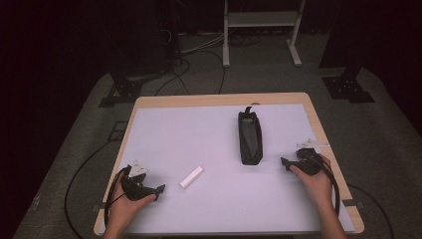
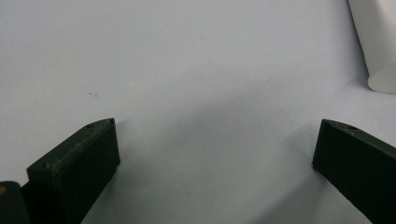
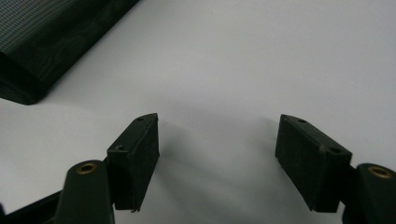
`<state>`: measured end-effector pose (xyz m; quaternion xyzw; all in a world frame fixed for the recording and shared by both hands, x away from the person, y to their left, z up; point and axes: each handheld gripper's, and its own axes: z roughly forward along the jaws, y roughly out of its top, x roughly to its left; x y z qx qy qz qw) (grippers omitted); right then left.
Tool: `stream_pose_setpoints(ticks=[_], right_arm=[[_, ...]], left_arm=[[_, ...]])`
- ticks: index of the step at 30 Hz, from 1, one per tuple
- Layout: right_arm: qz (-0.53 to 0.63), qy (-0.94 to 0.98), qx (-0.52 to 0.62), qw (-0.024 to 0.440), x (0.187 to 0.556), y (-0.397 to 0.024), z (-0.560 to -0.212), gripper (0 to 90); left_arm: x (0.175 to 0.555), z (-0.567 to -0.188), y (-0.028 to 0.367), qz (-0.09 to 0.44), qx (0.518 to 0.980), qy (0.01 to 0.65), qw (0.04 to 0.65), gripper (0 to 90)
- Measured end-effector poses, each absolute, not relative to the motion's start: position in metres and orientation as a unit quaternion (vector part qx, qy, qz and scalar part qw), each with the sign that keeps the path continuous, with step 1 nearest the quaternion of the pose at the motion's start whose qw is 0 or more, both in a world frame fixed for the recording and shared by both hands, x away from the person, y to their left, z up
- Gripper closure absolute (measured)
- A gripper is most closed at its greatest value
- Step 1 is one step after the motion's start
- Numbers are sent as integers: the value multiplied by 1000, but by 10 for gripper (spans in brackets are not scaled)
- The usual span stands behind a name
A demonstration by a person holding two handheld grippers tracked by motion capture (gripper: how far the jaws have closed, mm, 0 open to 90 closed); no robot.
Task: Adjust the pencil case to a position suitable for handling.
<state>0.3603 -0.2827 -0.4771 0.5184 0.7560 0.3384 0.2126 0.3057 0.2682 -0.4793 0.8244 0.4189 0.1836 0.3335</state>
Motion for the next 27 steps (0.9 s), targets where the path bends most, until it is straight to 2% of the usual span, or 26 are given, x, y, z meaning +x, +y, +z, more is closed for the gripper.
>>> stream_pose_setpoints(ticks=[27], right_arm=[[375, 753, 505, 194, 367, -266, -458, 317]], left_arm=[[306, -479, 268, 184, 824, 419, 334, 0]])
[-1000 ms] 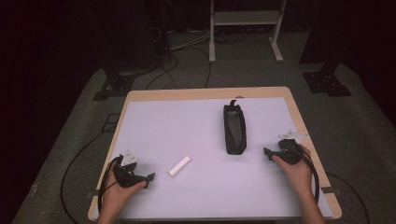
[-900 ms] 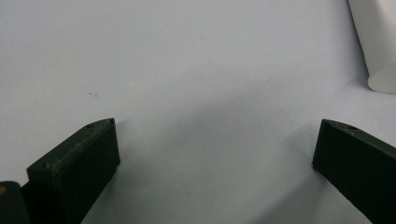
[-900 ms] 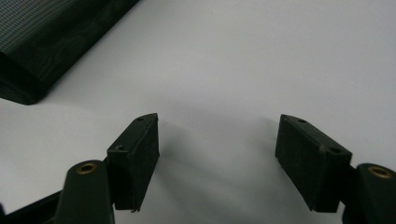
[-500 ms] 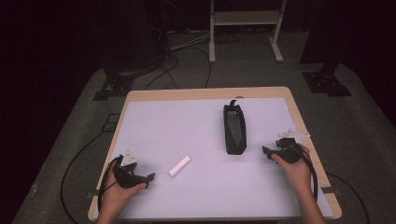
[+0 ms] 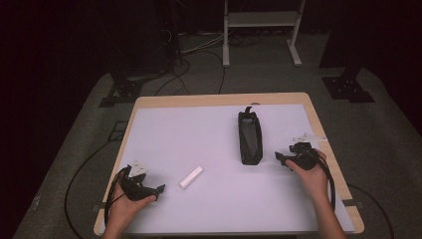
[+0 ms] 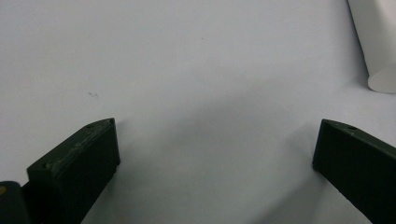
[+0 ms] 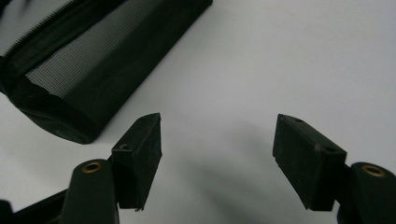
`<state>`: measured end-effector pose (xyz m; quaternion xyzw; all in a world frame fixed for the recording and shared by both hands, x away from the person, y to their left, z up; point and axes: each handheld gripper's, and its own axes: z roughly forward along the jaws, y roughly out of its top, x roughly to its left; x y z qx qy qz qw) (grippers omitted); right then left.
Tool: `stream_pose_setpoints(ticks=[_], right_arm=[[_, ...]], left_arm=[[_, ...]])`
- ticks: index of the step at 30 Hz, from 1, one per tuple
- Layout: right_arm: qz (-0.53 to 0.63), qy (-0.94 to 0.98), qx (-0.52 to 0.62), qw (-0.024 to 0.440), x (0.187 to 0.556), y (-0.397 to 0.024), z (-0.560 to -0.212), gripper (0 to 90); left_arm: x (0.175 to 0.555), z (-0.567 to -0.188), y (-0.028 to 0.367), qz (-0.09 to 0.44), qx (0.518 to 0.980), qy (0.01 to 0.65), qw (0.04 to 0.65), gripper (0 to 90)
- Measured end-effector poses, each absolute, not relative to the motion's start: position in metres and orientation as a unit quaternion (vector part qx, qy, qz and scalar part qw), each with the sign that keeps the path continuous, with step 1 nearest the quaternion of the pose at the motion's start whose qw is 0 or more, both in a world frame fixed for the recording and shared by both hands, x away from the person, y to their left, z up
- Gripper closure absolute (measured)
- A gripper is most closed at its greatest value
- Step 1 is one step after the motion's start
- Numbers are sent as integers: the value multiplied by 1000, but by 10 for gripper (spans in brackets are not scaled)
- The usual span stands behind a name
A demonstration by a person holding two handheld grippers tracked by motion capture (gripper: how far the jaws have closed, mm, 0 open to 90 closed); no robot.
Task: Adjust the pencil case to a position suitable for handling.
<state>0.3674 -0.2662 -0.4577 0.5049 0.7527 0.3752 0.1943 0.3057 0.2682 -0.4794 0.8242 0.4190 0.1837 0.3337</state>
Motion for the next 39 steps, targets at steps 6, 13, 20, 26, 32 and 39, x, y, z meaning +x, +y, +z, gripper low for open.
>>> stream_pose_setpoints(ticks=[6, 13, 20, 26, 32, 39], right_arm=[[379, 760, 491, 195, 371, -255, -451, 319], [386, 759, 486, 196, 374, -247, -440, 321], [392, 761, 479, 193, 380, -237, -432, 323], [399, 761, 475, 192, 384, -228, -426, 329], [404, 761, 470, 192, 387, -221, -422, 329], [407, 762, 465, 193, 391, -215, -417, 329]], left_arm=[[306, -479, 268, 184, 824, 419, 334, 0], [305, -479, 268, 185, 824, 419, 334, 0], [305, -479, 268, 184, 824, 419, 334, 0], [305, -479, 268, 184, 824, 419, 334, 0], [305, -479, 268, 184, 824, 419, 334, 0], [305, -479, 268, 184, 824, 419, 334, 0]])
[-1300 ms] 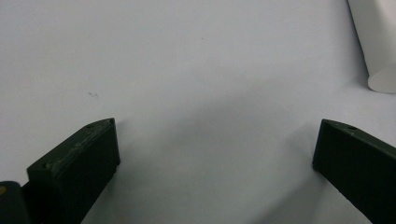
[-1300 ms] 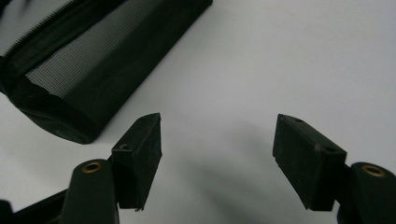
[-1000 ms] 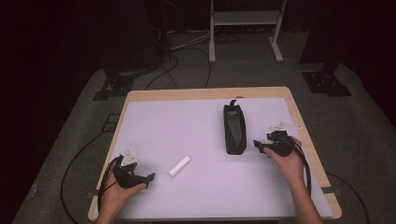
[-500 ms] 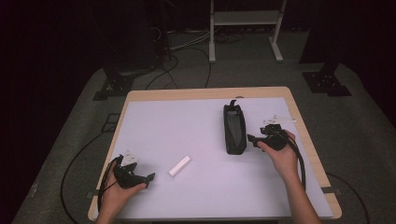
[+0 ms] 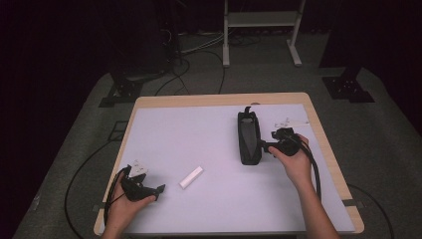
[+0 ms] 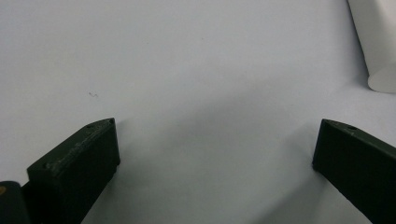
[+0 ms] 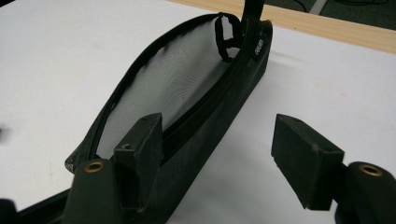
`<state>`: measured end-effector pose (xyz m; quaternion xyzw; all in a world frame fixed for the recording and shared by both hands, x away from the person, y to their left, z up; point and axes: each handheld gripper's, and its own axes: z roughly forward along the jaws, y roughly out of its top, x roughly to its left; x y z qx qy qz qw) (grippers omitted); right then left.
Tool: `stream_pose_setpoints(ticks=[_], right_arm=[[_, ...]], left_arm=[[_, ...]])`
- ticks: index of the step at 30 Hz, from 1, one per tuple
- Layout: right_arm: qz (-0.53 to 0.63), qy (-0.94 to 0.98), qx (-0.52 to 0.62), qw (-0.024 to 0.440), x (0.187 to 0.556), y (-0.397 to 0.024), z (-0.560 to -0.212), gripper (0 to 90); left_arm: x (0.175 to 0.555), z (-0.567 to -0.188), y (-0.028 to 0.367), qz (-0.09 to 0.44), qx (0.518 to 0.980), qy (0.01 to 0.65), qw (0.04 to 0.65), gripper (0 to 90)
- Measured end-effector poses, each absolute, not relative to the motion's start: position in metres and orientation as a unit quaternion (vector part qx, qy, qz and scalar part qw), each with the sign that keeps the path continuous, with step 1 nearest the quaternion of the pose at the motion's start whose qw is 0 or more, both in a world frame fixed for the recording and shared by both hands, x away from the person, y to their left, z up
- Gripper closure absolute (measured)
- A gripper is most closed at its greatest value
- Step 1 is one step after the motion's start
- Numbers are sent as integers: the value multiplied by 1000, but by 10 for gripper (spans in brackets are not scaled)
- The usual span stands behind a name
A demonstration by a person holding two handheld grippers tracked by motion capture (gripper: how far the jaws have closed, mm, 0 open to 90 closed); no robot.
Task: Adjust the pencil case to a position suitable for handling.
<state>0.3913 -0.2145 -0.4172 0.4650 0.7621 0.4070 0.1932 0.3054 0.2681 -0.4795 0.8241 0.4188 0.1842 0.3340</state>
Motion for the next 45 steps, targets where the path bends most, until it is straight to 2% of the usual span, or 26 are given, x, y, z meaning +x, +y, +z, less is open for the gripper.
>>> stream_pose_setpoints(ticks=[33, 38, 45], right_arm=[[405, 760, 478, 173, 399, -204, -418, 334], [402, 766, 478, 156, 403, -202, -423, 438], [398, 764, 488, 144, 405, -201, -426, 534]], left_arm=[[305, -480, 268, 185, 824, 419, 334, 0], [305, -480, 268, 185, 824, 419, 334, 0], [305, -480, 268, 185, 824, 419, 334, 0]])
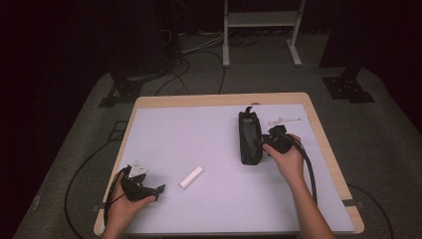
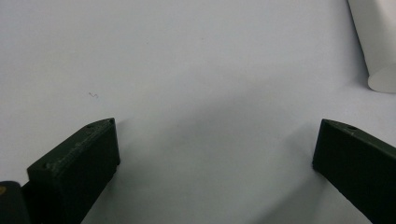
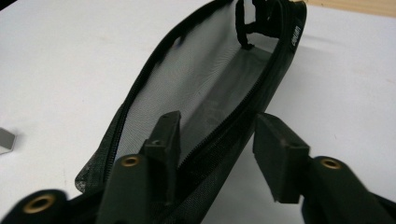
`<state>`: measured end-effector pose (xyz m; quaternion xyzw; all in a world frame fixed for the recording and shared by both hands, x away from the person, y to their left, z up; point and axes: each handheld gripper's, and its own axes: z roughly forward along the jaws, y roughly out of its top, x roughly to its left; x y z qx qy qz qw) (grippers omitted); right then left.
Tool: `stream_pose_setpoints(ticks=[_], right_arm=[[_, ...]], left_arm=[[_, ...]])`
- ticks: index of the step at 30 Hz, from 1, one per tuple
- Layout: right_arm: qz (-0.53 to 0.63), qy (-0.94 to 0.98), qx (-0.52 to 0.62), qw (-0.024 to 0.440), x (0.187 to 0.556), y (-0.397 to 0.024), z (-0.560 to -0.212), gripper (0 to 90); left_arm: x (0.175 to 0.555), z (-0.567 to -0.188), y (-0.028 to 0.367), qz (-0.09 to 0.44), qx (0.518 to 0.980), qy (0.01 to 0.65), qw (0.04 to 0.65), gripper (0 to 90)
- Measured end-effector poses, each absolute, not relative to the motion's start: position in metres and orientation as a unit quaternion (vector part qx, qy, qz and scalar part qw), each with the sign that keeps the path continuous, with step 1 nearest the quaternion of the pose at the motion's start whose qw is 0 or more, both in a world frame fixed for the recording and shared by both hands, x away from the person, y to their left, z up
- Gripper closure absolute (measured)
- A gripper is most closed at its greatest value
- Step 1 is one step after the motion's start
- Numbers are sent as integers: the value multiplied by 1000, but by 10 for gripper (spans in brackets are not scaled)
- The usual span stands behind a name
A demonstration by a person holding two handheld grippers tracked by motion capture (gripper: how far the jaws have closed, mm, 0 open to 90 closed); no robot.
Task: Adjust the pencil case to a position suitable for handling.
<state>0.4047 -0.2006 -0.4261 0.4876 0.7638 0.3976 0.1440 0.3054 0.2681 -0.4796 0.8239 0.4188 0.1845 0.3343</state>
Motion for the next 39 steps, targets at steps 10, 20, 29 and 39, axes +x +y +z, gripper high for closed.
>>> stream_pose_setpoints(ticks=[10, 20, 29, 39], right_arm=[[399, 754, 504, 135, 406, -199, -427, 664], [400, 745, 512, 148, 404, -198, -428, 849], [408, 743, 507, 156, 399, -204, -420, 863], [423, 754, 480, 149, 386, -213, -410, 864]], left_arm=[[305, -480, 268, 185, 824, 419, 334, 0], [305, -480, 268, 184, 824, 419, 334, 0], [305, -480, 268, 185, 824, 419, 334, 0], [305, -480, 268, 185, 824, 419, 334, 0]])
